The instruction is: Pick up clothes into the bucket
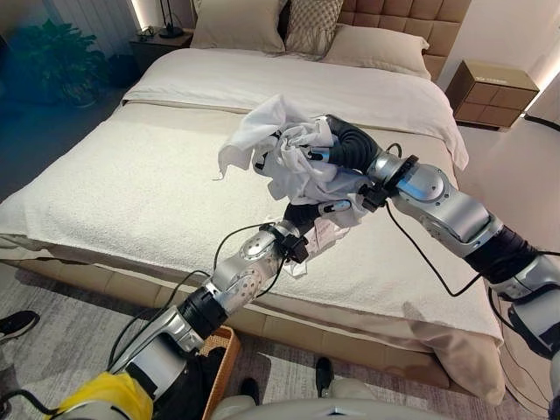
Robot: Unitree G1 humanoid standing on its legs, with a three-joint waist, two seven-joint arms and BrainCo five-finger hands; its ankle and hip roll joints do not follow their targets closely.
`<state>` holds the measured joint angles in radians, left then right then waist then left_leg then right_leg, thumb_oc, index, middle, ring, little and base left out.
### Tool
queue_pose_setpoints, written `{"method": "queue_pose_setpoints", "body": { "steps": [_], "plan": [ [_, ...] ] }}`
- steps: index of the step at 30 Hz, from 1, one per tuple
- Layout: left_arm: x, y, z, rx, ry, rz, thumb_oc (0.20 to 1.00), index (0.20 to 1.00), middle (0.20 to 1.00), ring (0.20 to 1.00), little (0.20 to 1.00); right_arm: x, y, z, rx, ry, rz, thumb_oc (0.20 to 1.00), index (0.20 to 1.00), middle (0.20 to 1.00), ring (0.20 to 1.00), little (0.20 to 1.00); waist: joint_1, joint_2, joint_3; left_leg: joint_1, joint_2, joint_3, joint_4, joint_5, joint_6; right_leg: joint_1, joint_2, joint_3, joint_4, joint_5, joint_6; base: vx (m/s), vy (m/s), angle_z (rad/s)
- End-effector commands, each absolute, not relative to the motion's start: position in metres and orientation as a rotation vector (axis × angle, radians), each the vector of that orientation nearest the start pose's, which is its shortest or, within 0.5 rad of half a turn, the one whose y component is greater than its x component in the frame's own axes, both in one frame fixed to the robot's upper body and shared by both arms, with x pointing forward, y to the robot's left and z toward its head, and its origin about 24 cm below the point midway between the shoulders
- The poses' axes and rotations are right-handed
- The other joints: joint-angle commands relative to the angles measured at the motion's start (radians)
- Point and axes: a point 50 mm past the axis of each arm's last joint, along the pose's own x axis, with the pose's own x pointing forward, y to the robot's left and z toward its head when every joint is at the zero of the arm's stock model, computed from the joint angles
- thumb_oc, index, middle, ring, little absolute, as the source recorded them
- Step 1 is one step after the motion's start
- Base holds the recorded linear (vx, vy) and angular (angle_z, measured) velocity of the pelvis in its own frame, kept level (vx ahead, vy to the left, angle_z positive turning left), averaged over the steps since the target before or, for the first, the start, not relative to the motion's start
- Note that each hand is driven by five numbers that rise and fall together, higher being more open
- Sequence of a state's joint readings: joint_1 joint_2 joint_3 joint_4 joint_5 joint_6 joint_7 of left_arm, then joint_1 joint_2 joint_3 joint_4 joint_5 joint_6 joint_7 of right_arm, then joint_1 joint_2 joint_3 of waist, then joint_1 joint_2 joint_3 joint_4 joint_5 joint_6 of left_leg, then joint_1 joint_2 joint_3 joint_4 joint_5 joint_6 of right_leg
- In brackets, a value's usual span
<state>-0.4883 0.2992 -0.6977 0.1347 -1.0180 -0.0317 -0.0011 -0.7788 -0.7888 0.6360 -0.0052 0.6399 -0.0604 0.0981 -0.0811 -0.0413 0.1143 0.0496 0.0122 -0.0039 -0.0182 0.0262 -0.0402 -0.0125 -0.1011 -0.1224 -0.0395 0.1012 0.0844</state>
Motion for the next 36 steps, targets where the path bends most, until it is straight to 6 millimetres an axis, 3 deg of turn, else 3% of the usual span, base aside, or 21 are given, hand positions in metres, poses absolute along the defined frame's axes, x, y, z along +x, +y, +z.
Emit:
{"method": "queue_pose_setpoints", "body": {
  "steps": [1,11,15,16,17,18,19,20,24,33,34,35,36],
  "plan": [
    [0.286,0.027,0.106,-0.574,0.046,-0.761,0.200,0.200,0.200,0.200,0.200,0.312,-0.113,0.252,-0.273,-0.602,0.657,0.200,0.200,0.200,0.200,0.200,0.026,-0.052,-0.049,-0.025,-0.004,-0.005,0.069,-0.082,-0.022,0.045,-0.048,-0.031,0.070,-0.099,0.068,0.00,0.000,0.00],
    [0.282,0.048,0.088,-0.568,0.048,-0.658,0.200,0.200,0.200,0.200,0.200,0.313,-0.152,0.250,-0.144,-0.640,0.441,0.200,0.200,0.200,0.200,0.200,0.028,-0.052,-0.061,-0.016,-0.005,-0.015,0.059,-0.082,-0.016,0.056,-0.048,-0.033,0.066,-0.103,0.063,0.00,0.001,0.03],
    [0.281,0.061,0.083,-0.525,0.035,-0.609,0.200,0.200,0.200,0.200,0.200,0.312,-0.177,0.232,-0.023,-0.598,0.331,0.200,0.200,0.200,0.200,0.200,0.027,-0.051,-0.060,-0.016,-0.009,-0.022,0.058,-0.082,-0.013,0.058,-0.050,-0.036,0.071,-0.106,0.063,0.00,0.003,0.06],
    [0.281,0.060,0.082,-0.525,0.036,-0.610,0.200,0.200,0.200,0.200,0.200,0.311,-0.177,0.232,-0.022,-0.597,0.330,0.244,0.244,0.244,0.244,0.244,0.028,-0.052,-0.060,-0.016,-0.009,-0.023,0.058,-0.082,-0.013,0.058,-0.050,-0.036,0.071,-0.106,0.063,0.01,0.010,0.10],
    [0.280,0.068,0.082,-0.493,0.015,-0.586,0.200,0.200,0.200,0.200,0.200,0.309,-0.187,0.221,0.015,-0.566,0.292,0.410,0.410,0.410,0.410,0.410,0.027,-0.050,-0.058,-0.016,-0.011,-0.024,0.059,-0.084,-0.012,0.057,-0.052,-0.037,0.075,-0.107,0.062,0.00,0.006,0.05],
    [0.280,0.068,0.082,-0.493,0.015,-0.586,0.200,0.200,0.200,0.200,0.200,0.309,-0.187,0.220,0.016,-0.565,0.292,0.457,0.457,0.457,0.457,0.457,0.027,-0.051,-0.059,-0.016,-0.011,-0.024,0.059,-0.084,-0.012,0.057,-0.052,-0.037,0.075,-0.108,0.062,0.00,0.011,0.04],
    [0.279,0.075,0.083,-0.475,-0.003,-0.567,0.200,0.200,0.200,0.200,0.200,0.306,-0.195,0.209,0.045,-0.537,0.260,0.809,0.809,0.809,0.809,0.809,0.028,-0.049,-0.057,-0.017,-0.012,-0.025,0.059,-0.084,-0.010,0.056,-0.052,-0.038,0.077,-0.110,0.062,0.00,0.000,0.00],
    [0.279,0.077,0.084,-0.473,-0.016,-0.555,0.200,0.200,0.200,0.200,0.200,0.304,-0.199,0.200,0.066,-0.515,0.237,1.000,1.000,1.000,1.000,1.000,0.028,-0.049,-0.054,-0.018,-0.013,-0.027,0.060,-0.085,-0.009,0.055,-0.054,-0.038,0.080,-0.110,0.062,0.00,0.000,0.00],
    [0.278,0.088,0.087,-0.478,-0.052,-0.510,0.200,0.200,0.200,0.200,0.200,0.297,-0.212,0.178,0.107,-0.453,0.183,1.000,1.000,1.000,1.000,1.000,0.029,-0.049,-0.050,-0.021,-0.017,-0.032,0.064,-0.087,-0.007,0.053,-0.056,-0.040,0.086,-0.113,0.062,0.00,0.000,0.00],
    [0.274,0.140,0.112,-0.454,-0.275,-0.291,0.200,0.200,0.200,0.200,0.200,0.267,-0.240,0.097,0.098,-0.203,0.009,1.000,1.000,1.000,1.000,1.000,0.026,-0.046,-0.023,-0.034,-0.027,-0.033,0.082,-0.100,0.002,0.032,-0.064,-0.028,0.111,-0.121,0.063,0.00,0.001,0.00],
    [0.274,0.141,0.112,-0.453,-0.274,-0.290,0.200,0.200,0.200,0.200,0.200,0.267,-0.240,0.097,0.099,-0.203,0.009,1.000,1.000,1.000,1.000,1.000,0.026,-0.046,-0.024,-0.034,-0.027,-0.033,0.082,-0.101,0.002,0.031,-0.064,-0.028,0.111,-0.121,0.063,0.00,0.000,0.00],
    [0.271,0.155,0.116,-0.459,-0.317,-0.221,0.200,0.200,0.200,0.200,0.200,0.257,-0.245,0.071,0.065,-0.111,-0.045,1.000,1.000,1.000,1.000,1.000,0.025,-0.046,-0.012,-0.042,-0.029,-0.032,0.091,-0.103,0.005,0.022,-0.065,-0.023,0.120,-0.123,0.063,0.00,0.000,0.00],
    [0.270,0.155,0.116,-0.458,-0.316,-0.220,0.200,0.200,0.200,0.200,0.200,0.257,-0.244,0.071,0.064,-0.110,-0.045,1.000,1.000,1.000,1.000,1.000,0.025,-0.046,-0.013,-0.043,-0.029,-0.032,0.092,-0.103,0.005,0.022,-0.065,-0.023,0.121,-0.124,0.063,-0.03,0.019,0.00]
  ]
}}
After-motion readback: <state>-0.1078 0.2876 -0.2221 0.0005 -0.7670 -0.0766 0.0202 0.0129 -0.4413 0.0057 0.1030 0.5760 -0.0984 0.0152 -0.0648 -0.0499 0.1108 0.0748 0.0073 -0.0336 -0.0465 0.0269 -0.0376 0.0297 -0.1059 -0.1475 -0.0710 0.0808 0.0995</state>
